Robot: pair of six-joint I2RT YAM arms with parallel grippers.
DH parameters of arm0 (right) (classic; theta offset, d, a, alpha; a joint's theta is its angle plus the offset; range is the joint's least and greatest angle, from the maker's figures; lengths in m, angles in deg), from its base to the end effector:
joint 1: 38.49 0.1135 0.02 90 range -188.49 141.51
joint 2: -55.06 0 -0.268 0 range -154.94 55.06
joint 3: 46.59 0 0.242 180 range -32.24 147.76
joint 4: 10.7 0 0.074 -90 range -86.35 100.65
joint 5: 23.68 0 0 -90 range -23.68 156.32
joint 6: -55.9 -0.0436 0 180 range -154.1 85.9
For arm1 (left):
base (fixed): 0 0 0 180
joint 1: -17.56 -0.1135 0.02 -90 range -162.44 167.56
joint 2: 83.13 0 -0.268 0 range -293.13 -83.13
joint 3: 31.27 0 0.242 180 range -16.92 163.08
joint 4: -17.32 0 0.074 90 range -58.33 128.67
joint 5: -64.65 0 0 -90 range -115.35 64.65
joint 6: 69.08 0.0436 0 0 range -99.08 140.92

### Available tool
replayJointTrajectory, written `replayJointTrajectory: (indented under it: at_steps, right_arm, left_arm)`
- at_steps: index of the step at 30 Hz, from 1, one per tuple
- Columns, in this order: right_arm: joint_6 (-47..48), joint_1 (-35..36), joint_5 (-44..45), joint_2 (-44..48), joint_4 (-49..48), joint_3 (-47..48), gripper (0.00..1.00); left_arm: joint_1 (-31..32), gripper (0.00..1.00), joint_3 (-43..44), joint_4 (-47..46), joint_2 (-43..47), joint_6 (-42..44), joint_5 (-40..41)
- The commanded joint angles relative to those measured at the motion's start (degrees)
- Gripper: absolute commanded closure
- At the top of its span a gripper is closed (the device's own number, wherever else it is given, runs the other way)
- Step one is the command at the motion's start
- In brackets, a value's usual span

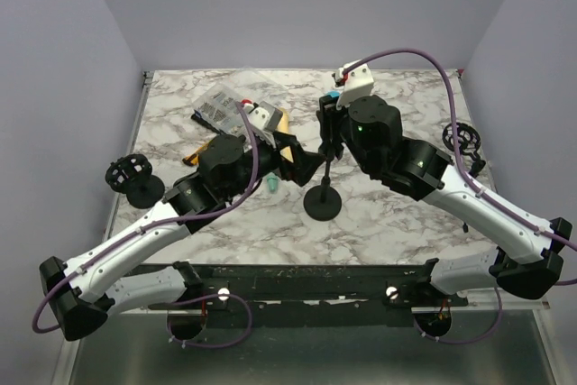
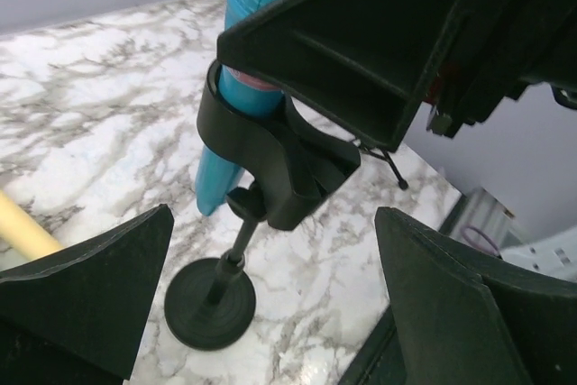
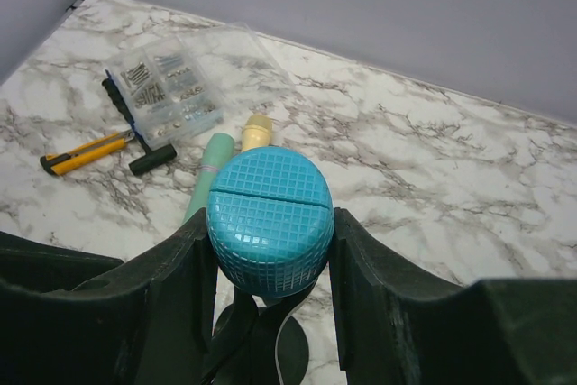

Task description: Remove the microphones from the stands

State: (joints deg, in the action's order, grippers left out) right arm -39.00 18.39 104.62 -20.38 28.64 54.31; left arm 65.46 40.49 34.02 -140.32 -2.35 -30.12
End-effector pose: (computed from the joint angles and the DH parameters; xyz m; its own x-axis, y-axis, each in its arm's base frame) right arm 0.1735 0.2165 0.4510 -0.1587 -0.1205 -0.9800 -0.3161 0.9465 -0.0652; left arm 0.1491 -0.1704 0.3953 -0.3370 -0.2143 -0.9168 0.7206 0.5680 -0.3976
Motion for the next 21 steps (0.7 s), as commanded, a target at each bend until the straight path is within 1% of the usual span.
replayJointTrajectory:
  at_steps: [1,5,11,16,21]
  right_arm:
    - [-1.06,-0.22,0.82,-1.02,1.05,-0.29,0.94]
    - [-1.51,-0.12,0.06,-1.00,0.86,-0.15,0.96]
    - [-2.26,-0.22,-0.92,-0.42,0.23,-0.83,0.96]
    - [-2.99,-0.24,-1.43,0.38,-0.21,-1.70,0.96]
    - [-3.27,-0.24,-1.24,0.73,0.40,-1.28,0.96]
  left_arm:
    - [7.65,0.01,0.57,-7.41,-2.73,3.19,26.02]
    - [11.31,0.01,2.91,-9.41,-7.21,5.82,33.00]
    - [14.61,0.01,1.70,-13.97,-9.87,6.48,37.20]
    - [15.88,0.01,2.51,-14.83,-12.23,5.60,36.74]
    - [17.27,0.01,0.39,-16.66,-11.34,4.63,34.48]
